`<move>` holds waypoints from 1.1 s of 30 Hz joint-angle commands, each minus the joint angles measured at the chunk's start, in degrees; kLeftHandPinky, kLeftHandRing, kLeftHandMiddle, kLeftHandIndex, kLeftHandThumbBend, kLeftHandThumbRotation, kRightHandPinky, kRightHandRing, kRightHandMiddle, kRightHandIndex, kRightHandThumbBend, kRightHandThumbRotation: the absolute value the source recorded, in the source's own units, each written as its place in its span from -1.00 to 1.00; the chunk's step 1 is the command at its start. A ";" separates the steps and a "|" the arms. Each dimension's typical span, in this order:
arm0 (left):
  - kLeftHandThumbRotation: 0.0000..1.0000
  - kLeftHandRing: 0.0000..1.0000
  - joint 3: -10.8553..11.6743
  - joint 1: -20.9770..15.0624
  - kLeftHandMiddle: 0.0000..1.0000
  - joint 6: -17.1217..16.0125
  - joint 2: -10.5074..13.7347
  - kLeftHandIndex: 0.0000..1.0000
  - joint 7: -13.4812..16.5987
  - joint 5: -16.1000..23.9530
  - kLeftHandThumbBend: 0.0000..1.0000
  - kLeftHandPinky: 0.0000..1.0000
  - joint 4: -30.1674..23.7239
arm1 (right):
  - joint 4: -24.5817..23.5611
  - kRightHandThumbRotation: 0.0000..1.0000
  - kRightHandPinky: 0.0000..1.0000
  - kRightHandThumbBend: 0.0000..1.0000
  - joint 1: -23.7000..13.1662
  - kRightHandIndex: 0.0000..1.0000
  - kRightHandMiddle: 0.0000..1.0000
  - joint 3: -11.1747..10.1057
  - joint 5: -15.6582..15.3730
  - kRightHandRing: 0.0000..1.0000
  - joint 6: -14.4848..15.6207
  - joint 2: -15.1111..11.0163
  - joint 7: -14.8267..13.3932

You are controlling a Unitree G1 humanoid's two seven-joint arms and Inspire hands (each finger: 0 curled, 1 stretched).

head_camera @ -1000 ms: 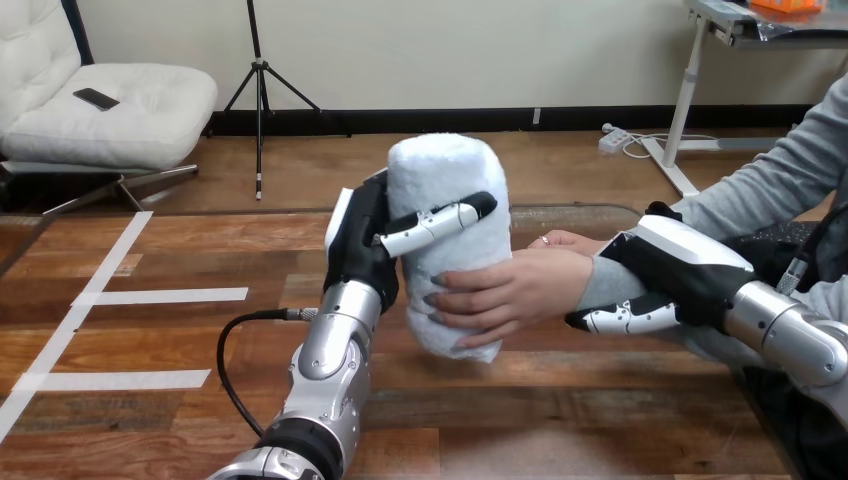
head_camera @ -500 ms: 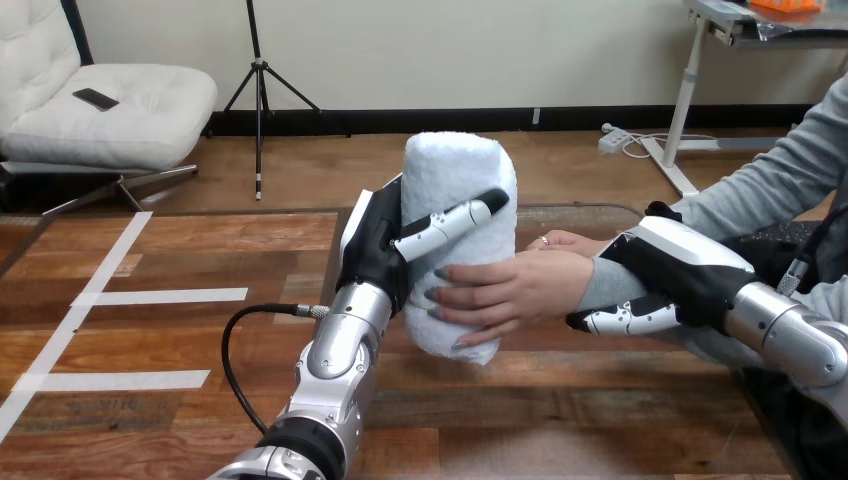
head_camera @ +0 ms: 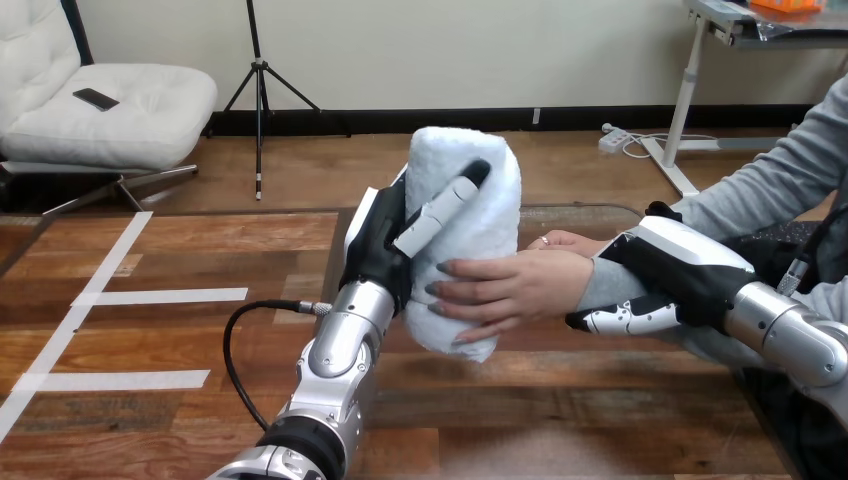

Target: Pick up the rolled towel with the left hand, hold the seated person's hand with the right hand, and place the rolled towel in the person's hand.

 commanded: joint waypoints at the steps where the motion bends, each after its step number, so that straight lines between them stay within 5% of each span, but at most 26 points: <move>1: 0.90 1.00 -1.23 -4.38 0.99 -0.51 -2.51 0.94 -1.65 0.90 1.00 1.00 -2.56 | -2.55 0.03 -0.32 0.18 -4.15 -0.10 -0.16 -2.26 2.69 -0.26 -0.68 1.58 -0.17; 15: 0.95 1.00 -0.70 -2.82 1.00 -2.13 -0.80 0.96 -2.92 0.29 1.00 1.00 -4.30 | -3.34 0.24 0.05 0.50 -4.01 0.26 0.23 -2.46 4.24 0.15 0.31 1.15 2.82; 33: 1.00 0.99 0.34 1.11 0.93 -5.38 1.06 0.90 -4.91 -0.96 1.00 1.00 -9.10 | -4.17 0.66 0.27 0.80 -3.51 0.45 0.43 -2.12 3.27 0.39 -0.01 0.60 2.50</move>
